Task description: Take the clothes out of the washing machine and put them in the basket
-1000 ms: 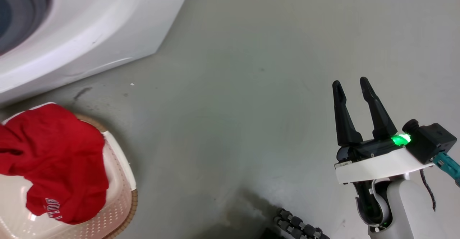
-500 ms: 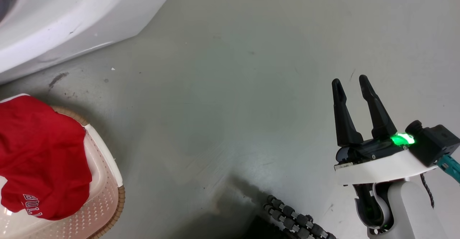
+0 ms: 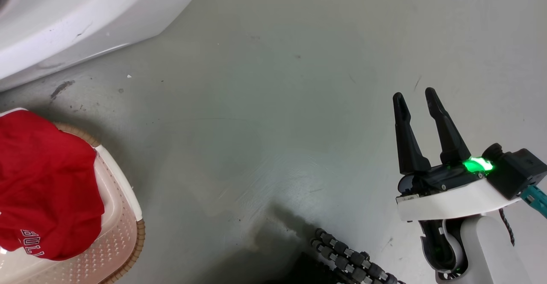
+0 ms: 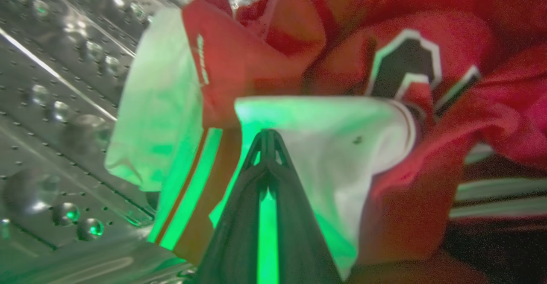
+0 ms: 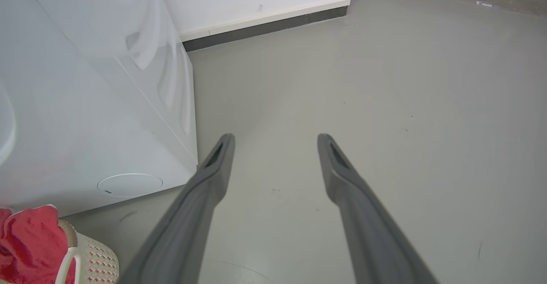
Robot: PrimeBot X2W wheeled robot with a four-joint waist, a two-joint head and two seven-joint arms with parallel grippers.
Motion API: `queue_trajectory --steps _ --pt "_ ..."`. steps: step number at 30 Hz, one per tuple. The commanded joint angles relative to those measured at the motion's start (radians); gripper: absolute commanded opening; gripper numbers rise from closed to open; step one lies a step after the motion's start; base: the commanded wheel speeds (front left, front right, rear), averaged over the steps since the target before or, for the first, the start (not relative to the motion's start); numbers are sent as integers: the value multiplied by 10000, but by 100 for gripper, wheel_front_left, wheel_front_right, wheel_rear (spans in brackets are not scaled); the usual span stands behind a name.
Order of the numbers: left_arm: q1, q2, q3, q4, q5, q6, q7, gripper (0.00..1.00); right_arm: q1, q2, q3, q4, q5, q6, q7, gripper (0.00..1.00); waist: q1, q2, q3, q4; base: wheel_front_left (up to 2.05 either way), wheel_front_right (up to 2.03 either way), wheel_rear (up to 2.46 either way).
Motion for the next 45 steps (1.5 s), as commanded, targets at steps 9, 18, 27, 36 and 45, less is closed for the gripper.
queue_trajectory --steps 9,18,27,36,45 --pt "-751 -157 -90 744 215 144 -1942 0 -237 9 39 5 95 -3 -19 100 -1 0 -203 -94 0 0 0" --pt "-549 -689 86 1725 -132 314 -3868 0 -298 9 -145 116 -110 -3 -19 100 -1 0 -858 -30 0 0 0" --pt "117 -1594 282 2485 -598 574 -5835 0 -132 9 -580 56 -517 -3 -19 100 -1 0 -1601 450 0 0 0" --pt "760 -1984 465 2286 -993 839 -6714 0 16 9 -832 1 -620 -3 -19 100 -1 0 -1865 659 0 0 0" --pt "1664 -2071 630 1593 -1371 1126 -6645 100 111 7 -907 -68 -605 -3 -19 100 -1 0 -1902 758 0 0 0"
